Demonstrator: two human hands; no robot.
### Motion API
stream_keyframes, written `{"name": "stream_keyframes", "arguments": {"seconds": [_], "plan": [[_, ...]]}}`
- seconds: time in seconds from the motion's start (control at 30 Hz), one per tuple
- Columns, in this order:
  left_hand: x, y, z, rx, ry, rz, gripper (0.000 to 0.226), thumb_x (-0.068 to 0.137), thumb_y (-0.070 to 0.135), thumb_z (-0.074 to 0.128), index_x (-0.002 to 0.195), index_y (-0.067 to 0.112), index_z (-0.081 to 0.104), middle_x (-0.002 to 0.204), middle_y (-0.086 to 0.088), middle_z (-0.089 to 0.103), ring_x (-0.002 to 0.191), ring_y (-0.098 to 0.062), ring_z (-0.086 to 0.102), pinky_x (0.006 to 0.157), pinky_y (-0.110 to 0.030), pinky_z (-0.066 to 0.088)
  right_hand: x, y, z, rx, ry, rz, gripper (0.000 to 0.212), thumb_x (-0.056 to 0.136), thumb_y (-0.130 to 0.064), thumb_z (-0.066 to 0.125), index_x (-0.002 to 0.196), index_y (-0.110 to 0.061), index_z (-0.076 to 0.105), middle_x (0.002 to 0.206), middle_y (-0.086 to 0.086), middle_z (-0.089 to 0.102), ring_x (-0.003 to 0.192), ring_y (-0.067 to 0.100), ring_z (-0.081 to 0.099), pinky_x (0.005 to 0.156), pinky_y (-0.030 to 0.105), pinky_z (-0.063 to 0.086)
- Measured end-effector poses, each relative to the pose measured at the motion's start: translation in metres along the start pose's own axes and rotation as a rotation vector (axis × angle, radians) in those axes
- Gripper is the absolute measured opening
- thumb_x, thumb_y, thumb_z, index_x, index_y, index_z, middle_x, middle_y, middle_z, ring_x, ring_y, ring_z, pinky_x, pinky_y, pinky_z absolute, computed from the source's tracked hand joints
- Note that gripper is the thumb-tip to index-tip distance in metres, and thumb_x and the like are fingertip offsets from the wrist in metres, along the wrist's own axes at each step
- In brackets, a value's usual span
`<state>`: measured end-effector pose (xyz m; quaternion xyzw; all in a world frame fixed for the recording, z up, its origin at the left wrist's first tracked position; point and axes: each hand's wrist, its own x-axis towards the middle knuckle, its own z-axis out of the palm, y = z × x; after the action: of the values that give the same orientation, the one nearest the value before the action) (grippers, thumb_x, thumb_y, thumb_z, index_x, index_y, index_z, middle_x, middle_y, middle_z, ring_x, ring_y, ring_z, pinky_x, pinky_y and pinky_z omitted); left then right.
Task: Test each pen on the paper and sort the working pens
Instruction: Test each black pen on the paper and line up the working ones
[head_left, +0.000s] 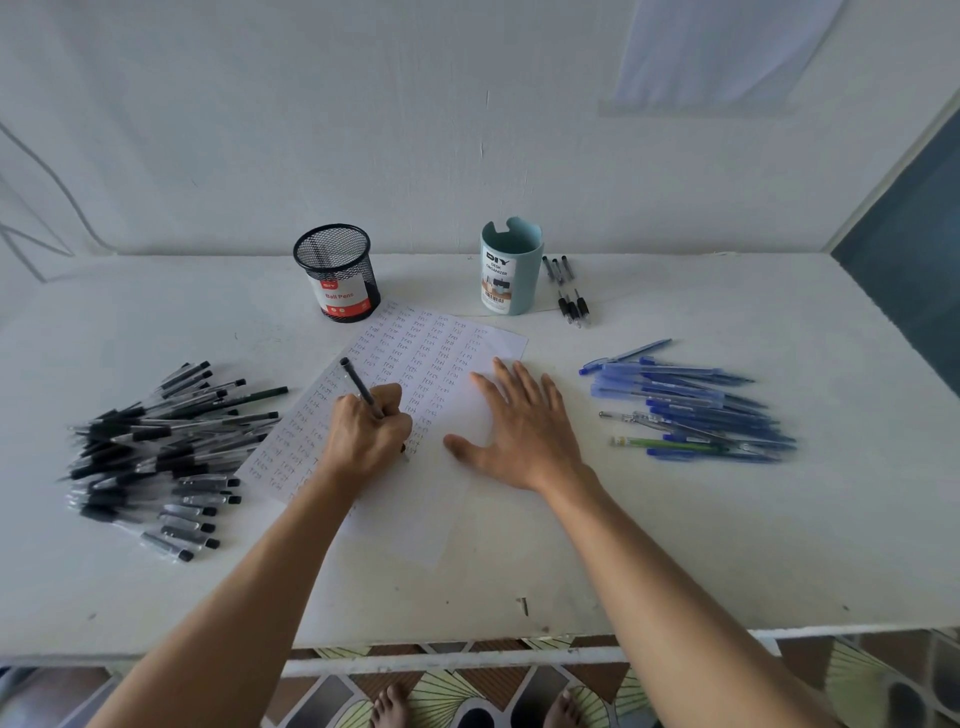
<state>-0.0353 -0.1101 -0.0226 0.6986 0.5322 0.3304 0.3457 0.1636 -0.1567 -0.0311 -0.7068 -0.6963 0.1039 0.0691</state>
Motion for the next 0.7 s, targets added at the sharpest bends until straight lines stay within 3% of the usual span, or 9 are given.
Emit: {"name": "stream_keyframes", "arguments": {"seconds": [0.23, 0.33, 0.4, 0.47, 0.57, 0.7], "plan": [[0.002, -0.002, 0.001, -0.018, 0.015, -0.005, 0.023, 0.057, 0.008, 0.048, 0.055, 0.016, 0.026, 0.054, -0.003, 0.028, 0.053, -0.016, 0.028, 0.05, -0.033, 0.023, -0.001, 0.0, -0.001, 0.004, 0.002, -0.005, 0.092, 0.084, -0.079, 0.039, 0.157, -0.031, 0.012, 0.167, 0.0, -0.001, 0.153, 0.019, -0.007, 0.123, 0.047, -0.005], [0.004, 0.001, -0.006, -0.233, 0.037, -0.083, 0.024, 0.063, 0.002, 0.054, 0.055, 0.019, 0.04, 0.048, 0.0, 0.041, 0.045, -0.014, 0.039, 0.047, -0.028, 0.033, -0.001, 0.0, -0.001, 0.01, 0.009, -0.007, 0.094, 0.084, -0.079, 0.04, 0.157, -0.026, 0.013, 0.167, 0.002, 0.0, 0.153, 0.019, -0.006, 0.123, 0.047, -0.004], [0.007, 0.003, -0.009, -0.442, 0.061, -0.124, 0.02, 0.083, -0.004, 0.053, 0.073, 0.012, 0.049, 0.047, 0.001, 0.04, 0.038, -0.013, 0.039, 0.04, -0.022, 0.032, -0.001, -0.001, -0.002, 0.03, 0.017, 0.004, 0.099, 0.083, -0.079, 0.043, 0.157, -0.02, 0.014, 0.167, 0.005, 0.0, 0.153, 0.02, -0.006, 0.123, 0.046, -0.003], [0.009, 0.007, -0.009, -0.574, 0.078, -0.164, 0.009, 0.101, 0.011, 0.049, 0.093, 0.008, 0.046, 0.051, 0.0, 0.033, 0.033, -0.011, 0.031, 0.034, -0.019, 0.028, -0.002, -0.001, -0.003, 0.064, 0.028, 0.016, 0.101, 0.082, -0.078, 0.048, 0.155, -0.015, 0.017, 0.167, 0.007, 0.002, 0.153, 0.022, -0.004, 0.124, 0.044, -0.004], [0.01, 0.006, -0.01, -0.552, 0.07, -0.183, 0.032, 0.108, 0.034, 0.039, 0.111, 0.005, 0.051, 0.048, -0.002, 0.037, 0.031, -0.012, 0.033, 0.033, -0.021, 0.028, -0.002, 0.0, -0.005, 0.094, 0.037, 0.012, 0.1, 0.082, -0.076, 0.052, 0.154, -0.015, 0.02, 0.166, 0.008, 0.007, 0.153, 0.021, -0.001, 0.124, 0.041, -0.002], [0.01, -0.001, -0.012, -0.469, 0.013, -0.113, 0.043, 0.109, 0.038, 0.028, 0.117, 0.011, 0.062, 0.043, -0.002, 0.046, 0.033, -0.017, 0.037, 0.036, -0.024, 0.031, -0.001, 0.005, -0.009, 0.077, -0.043, -0.002, 0.099, 0.085, -0.076, 0.047, 0.157, -0.017, 0.013, 0.167, 0.005, -0.001, 0.154, 0.017, -0.005, 0.123, 0.038, -0.004]]}}
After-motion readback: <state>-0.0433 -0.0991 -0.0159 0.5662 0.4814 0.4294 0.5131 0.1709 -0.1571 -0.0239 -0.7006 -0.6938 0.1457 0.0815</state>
